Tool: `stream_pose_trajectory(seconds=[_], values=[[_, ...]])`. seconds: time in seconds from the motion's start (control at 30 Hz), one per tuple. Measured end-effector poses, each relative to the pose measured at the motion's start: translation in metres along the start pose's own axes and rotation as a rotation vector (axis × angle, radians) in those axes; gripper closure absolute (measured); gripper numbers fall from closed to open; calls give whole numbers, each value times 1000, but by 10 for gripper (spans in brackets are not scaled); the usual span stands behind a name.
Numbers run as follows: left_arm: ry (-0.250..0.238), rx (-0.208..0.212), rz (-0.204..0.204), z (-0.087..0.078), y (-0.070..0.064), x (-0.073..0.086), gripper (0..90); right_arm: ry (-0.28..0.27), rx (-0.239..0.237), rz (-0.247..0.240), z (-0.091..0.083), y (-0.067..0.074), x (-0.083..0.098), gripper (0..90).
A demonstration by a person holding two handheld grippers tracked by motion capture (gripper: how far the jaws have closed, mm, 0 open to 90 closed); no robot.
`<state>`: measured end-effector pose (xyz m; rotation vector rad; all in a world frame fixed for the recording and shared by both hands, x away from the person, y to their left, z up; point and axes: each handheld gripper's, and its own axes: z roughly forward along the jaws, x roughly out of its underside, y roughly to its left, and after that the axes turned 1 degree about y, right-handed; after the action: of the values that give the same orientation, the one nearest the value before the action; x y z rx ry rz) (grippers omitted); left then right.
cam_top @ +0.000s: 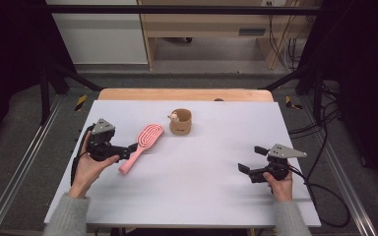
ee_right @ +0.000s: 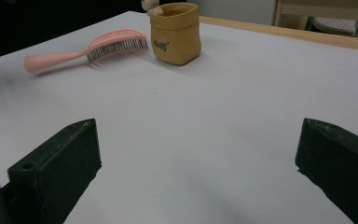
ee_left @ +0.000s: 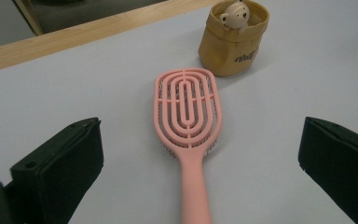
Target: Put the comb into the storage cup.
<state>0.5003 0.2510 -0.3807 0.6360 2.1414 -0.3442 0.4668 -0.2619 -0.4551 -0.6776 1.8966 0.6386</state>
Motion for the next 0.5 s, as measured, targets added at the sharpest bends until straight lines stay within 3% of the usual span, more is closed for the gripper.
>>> stream_pose_trajectory(seconds=[0.5], values=[[43, -19, -37, 24, 10, 2, 0, -1, 0, -1, 0, 0, 0, 3]])
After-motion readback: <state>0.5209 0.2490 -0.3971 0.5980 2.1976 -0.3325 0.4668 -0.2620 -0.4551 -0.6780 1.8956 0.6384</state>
